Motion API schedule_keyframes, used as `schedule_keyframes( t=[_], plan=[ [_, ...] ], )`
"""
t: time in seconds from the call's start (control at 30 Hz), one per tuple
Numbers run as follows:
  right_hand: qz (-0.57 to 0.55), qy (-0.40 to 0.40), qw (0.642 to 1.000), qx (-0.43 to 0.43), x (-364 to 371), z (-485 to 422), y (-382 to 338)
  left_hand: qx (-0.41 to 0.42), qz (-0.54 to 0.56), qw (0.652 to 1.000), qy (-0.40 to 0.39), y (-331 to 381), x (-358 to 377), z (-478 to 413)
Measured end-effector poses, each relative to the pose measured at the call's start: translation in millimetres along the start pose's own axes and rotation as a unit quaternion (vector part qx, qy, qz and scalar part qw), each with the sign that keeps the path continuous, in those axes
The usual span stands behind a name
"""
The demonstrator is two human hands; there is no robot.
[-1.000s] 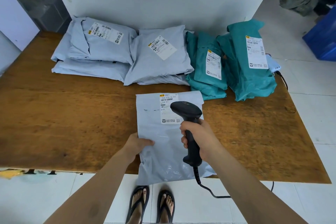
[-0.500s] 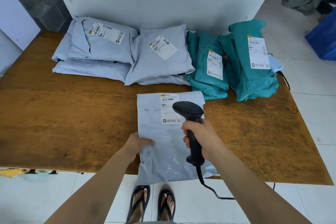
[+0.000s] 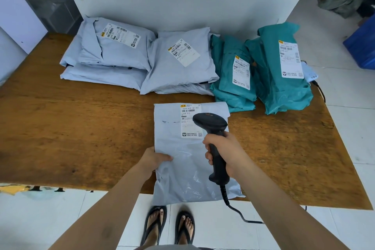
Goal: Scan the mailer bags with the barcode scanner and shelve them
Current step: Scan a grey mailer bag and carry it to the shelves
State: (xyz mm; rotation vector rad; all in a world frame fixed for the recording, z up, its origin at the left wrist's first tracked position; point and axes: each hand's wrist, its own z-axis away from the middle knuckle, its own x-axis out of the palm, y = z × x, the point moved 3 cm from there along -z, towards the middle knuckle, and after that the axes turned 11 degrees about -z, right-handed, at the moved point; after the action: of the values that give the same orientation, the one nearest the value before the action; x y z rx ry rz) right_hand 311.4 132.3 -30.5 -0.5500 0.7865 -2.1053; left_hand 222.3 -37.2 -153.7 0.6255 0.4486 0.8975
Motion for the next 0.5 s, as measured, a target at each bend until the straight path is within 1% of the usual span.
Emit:
schedule_keyframes(
  t=[0.5],
  plan=[
    [0.023, -0.006, 1.0, 0.002, 2.8, 5.1, -1.6, 0.001, 0.005, 1.0, 0.003, 0.6, 0.6, 1.9]
  ],
)
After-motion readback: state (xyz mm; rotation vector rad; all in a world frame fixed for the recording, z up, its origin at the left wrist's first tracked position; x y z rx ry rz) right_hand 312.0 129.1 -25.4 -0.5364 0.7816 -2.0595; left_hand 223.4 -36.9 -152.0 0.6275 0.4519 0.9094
